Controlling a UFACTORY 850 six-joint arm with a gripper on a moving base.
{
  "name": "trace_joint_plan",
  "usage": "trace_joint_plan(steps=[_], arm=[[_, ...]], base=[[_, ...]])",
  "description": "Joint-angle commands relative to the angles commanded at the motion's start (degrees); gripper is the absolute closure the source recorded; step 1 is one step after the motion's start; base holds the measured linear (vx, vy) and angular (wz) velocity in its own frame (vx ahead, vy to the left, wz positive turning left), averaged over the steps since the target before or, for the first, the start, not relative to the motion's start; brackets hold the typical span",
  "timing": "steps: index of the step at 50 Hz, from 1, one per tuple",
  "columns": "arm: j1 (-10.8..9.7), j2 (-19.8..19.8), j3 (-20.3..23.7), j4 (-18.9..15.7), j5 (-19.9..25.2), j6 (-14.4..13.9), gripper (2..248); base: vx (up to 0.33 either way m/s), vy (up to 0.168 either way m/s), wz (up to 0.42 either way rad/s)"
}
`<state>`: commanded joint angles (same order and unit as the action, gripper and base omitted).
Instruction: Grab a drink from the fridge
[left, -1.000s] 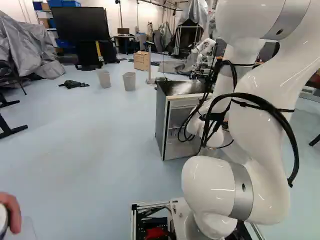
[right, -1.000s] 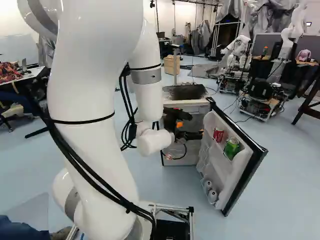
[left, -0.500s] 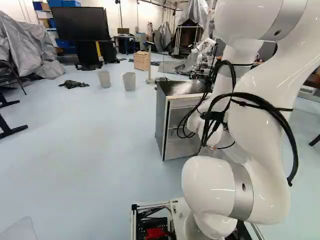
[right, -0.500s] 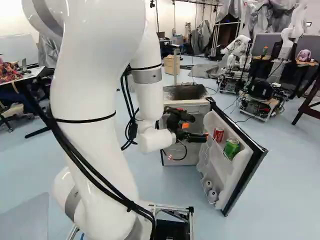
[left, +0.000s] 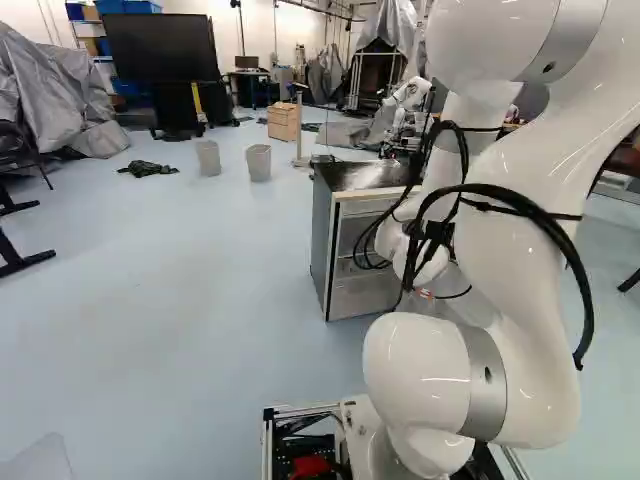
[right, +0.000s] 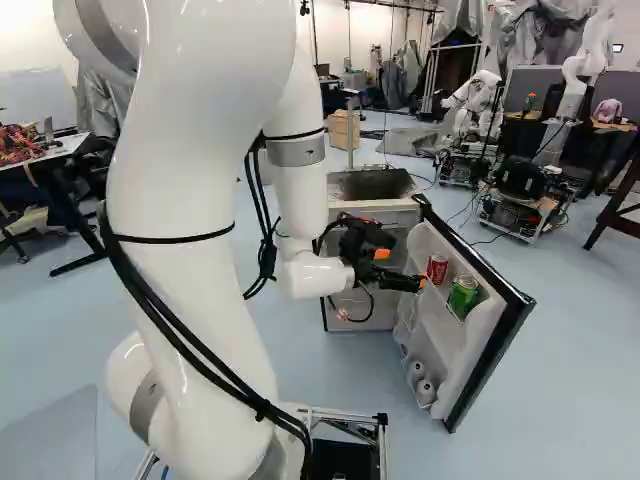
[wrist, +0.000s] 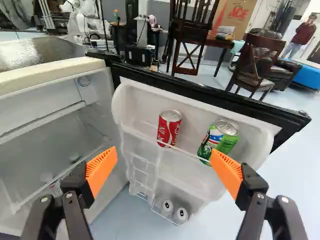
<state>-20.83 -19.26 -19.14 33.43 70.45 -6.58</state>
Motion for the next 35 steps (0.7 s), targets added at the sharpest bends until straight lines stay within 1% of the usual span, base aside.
trace_joint_plan(steps=[12, 35], arm=[[0.3, -0.51, -0.69, 2.75, 0.0, 0.0, 3], [1.17, -1.41, -1.93, 6.81, 0.0, 0.0, 3]], base=[[0.0, 0.0, 0.0], [0.0, 0.0, 0.0]])
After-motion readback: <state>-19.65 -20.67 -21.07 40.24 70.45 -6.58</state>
